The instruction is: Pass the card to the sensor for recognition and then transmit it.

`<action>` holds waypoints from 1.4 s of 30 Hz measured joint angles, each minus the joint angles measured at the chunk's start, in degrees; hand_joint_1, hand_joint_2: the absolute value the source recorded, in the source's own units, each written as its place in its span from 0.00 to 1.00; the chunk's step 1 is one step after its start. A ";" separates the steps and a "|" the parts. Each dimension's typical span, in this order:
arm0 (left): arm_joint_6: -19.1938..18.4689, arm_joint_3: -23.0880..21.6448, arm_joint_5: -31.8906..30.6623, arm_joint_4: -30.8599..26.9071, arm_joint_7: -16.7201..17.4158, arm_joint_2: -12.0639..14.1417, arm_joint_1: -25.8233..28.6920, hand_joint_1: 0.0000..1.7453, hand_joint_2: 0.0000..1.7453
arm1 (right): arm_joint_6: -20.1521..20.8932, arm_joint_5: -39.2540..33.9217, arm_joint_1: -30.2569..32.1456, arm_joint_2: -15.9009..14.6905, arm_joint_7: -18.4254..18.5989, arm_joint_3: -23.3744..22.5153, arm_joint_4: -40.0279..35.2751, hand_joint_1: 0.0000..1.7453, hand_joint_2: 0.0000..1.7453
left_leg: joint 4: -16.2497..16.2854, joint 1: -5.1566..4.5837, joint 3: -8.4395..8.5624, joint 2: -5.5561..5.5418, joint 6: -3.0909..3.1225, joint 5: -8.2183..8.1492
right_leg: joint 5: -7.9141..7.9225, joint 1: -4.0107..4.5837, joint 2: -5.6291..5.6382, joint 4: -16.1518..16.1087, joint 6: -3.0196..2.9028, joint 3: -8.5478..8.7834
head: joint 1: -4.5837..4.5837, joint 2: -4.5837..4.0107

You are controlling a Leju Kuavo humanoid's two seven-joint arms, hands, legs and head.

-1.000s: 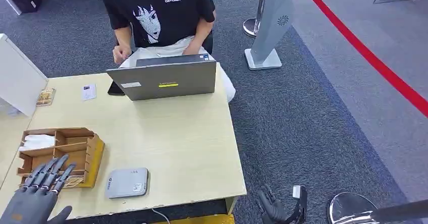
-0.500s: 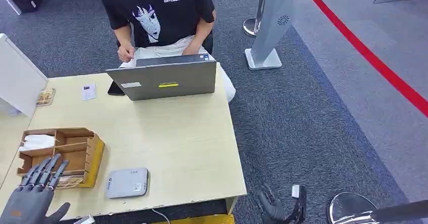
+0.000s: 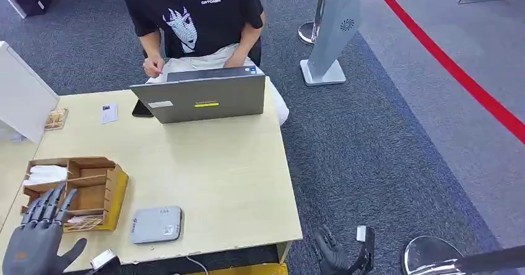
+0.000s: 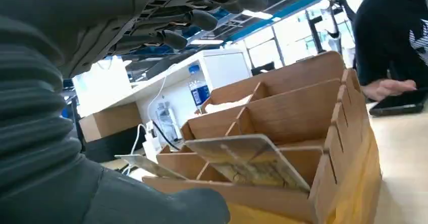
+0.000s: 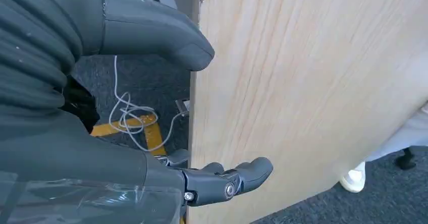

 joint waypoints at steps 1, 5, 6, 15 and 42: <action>0.33 0.30 0.00 0.48 -0.56 -0.58 -0.37 0.00 1.00 | 0.00 -0.07 -0.07 0.00 0.00 0.07 0.02 0.00 1.00 | 0.00 0.00 0.00 0.00 0.00 0.00 | 0.00 0.00 0.00 0.00 0.00 0.00 | 0.00 0.00; 0.28 0.92 -0.09 2.12 -1.51 -2.37 -1.57 0.00 1.00 | 0.00 -0.37 -0.25 0.02 0.00 0.39 0.09 0.00 1.00 | 0.00 0.00 0.00 0.00 0.00 0.00 | 0.00 0.00 0.00 0.00 0.00 0.00 | 0.00 0.00; 0.19 0.96 -0.15 2.56 -1.73 -2.74 -1.86 0.00 1.00 | 0.00 -0.63 -0.28 0.02 0.00 0.44 0.09 0.00 1.00 | 0.00 0.00 0.00 0.00 0.00 0.00 | 0.00 0.00 -0.01 0.00 0.00 0.00 | 0.00 0.00; -1.58 0.98 -0.57 5.90 -1.90 -4.75 -3.77 0.00 1.00 | 0.09 -0.92 -0.64 0.02 0.00 1.25 0.37 0.00 1.00 | 0.00 0.00 0.01 0.00 0.00 0.00 | 0.00 0.00 0.00 0.00 0.00 0.00 | 0.00 0.00; 6.27 4.17 2.12 1.01 -5.88 -4.71 -7.50 1.00 1.00 | -0.61 -1.77 -0.63 0.00 0.00 1.81 0.61 0.00 1.00 | 0.01 0.01 0.01 -0.06 0.00 0.05 | 0.01 0.01 -0.08 0.00 0.00 0.00 | 0.00 0.00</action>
